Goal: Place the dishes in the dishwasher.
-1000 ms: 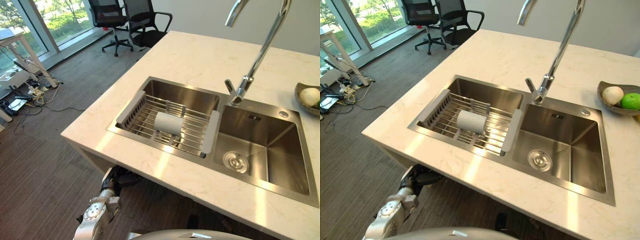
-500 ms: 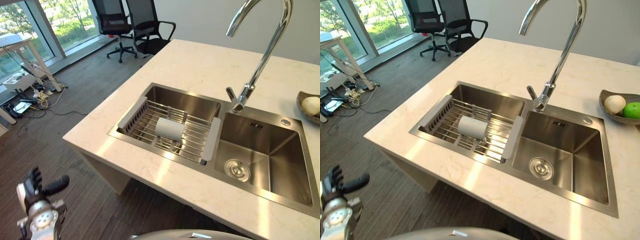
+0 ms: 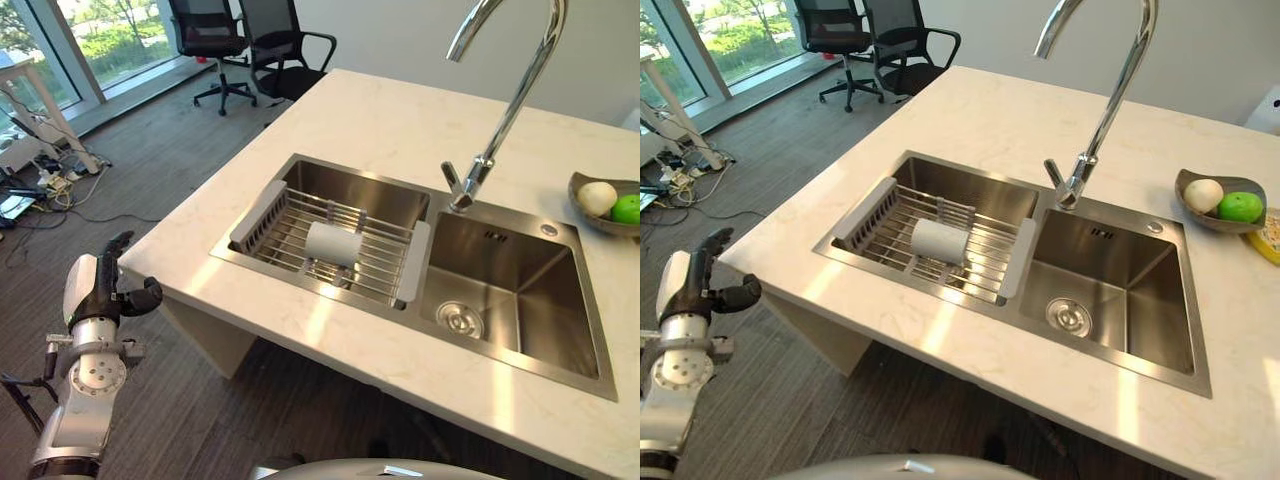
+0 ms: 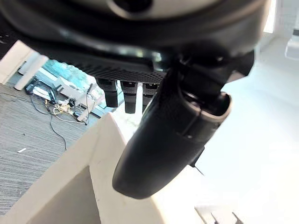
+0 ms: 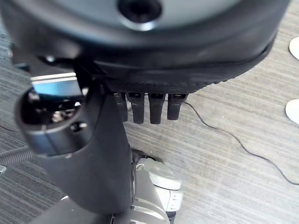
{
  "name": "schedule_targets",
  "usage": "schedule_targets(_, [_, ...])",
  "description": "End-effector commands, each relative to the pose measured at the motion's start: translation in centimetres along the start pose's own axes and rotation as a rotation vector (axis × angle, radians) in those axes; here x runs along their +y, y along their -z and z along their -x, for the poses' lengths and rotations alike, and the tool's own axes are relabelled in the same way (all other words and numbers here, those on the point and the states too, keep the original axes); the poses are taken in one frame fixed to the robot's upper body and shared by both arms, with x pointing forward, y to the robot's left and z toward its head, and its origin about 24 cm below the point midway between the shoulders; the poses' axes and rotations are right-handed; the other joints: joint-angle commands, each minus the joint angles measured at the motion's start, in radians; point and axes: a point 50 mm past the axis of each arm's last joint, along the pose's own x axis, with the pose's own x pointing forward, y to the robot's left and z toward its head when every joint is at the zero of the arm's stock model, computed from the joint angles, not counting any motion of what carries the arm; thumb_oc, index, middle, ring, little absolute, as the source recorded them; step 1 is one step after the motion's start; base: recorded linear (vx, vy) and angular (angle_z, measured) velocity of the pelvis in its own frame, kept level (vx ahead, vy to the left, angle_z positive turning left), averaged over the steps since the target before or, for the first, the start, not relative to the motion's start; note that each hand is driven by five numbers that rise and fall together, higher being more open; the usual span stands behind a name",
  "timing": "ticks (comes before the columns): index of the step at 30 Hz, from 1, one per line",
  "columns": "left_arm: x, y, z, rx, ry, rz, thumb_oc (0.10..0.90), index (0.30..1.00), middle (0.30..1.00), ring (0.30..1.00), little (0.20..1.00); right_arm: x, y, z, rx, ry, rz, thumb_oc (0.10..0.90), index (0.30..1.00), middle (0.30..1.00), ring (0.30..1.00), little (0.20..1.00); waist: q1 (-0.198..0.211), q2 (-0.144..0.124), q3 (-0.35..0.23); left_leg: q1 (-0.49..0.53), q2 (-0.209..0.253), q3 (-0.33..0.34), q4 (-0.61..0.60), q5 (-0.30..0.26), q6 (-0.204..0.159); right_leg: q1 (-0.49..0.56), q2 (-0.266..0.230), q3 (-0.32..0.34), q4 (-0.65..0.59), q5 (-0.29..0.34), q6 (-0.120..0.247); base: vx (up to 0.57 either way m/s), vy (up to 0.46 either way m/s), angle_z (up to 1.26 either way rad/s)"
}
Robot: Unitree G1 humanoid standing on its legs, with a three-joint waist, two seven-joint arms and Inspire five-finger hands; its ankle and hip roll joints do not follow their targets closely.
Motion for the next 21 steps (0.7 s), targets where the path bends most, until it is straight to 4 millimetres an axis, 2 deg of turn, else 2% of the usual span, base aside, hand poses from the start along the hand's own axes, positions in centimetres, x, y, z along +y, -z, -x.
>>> schedule_targets(1, [-0.5, -14.9, -1.3, -0.727, 0.076, 0.092, 0.800, 0.900, 0.900, 0.900, 0.900, 1.7, -3.3, -0.3, -0.111, -0.112, 0.050, 0.800, 0.900, 0.900, 0.900, 0.900, -0.154, 0.012, -0.050, 0.007, -0.007, 0.018, 0.003, -0.042, -0.012, 0.117, 0.001, 0.000, 0.018, -0.101, 0.086, 0.03, 0.005, -0.25])
schedule_targets(3, [-0.2, -14.7, -1.4, -0.722, 0.067, 0.076, 0.800, 0.900, 0.900, 0.900, 0.900, 1.6, -3.2, -0.2, -0.111, -0.114, 0.050, 0.800, 0.900, 0.900, 0.900, 0.900, -0.155, 0.014, -0.050, 0.009, -0.007, 0.024, 0.003, -0.044, -0.013, 0.116, 0.001, 0.005, 0.018, -0.100, 0.087, 0.02, 0.005, -0.35])
schedule_targets(7, [1.3, -13.5, -1.9, -0.676, -0.034, -0.112, 0.800, 0.900, 0.900, 0.900, 0.900, 1.8, -2.2, 0.1, -0.109, -0.138, 0.046, 0.800, 0.900, 0.900, 0.900, 0.900, -0.162, 0.021, -0.045, 0.013, -0.004, 0.039, 0.003, -0.047, -0.015, 0.116, 0.001, 0.011, 0.018, -0.100, 0.090, 0.02, -0.002, -0.40])
schedule_targets(11, [1.9, -12.6, -2.2, -0.635, -0.109, -0.183, 0.800, 0.900, 0.900, 0.900, 0.900, 1.6, -1.1, 0.0, -0.066, -0.121, 0.038, 0.800, 0.900, 0.900, 0.900, 0.900, -0.157, 0.022, -0.042, 0.014, -0.005, 0.032, 0.003, -0.048, -0.015, 0.122, 0.001, 0.003, 0.018, -0.104, 0.088, 0.02, -0.002, -0.36])
schedule_targets(16, [2.7, -12.6, -2.1, -0.648, -0.129, -0.262, 0.800, 0.900, 0.900, 0.900, 0.900, 1.5, -0.9, -0.1, -0.055, -0.113, 0.042, 0.800, 0.900, 0.900, 0.900, 0.900, -0.160, 0.025, -0.037, 0.014, -0.005, 0.027, 0.003, -0.047, -0.017, 0.125, 0.000, -0.002, 0.018, -0.105, 0.087, 0.01, 0.003, -0.16])
schedule_targets(21, [3.0, -13.4, -2.1, -0.695, -0.116, -0.348, 0.800, 0.900, 0.900, 0.900, 0.900, 1.1, -1.8, 0.0, -0.088, -0.113, 0.052, 0.800, 0.900, 0.900, 0.900, 0.900, -0.162, 0.028, -0.038, 0.019, -0.005, 0.032, 0.003, -0.050, -0.018, 0.129, 0.002, -0.001, 0.018, -0.106, 0.086, 0.01, 0.002, 0.03])
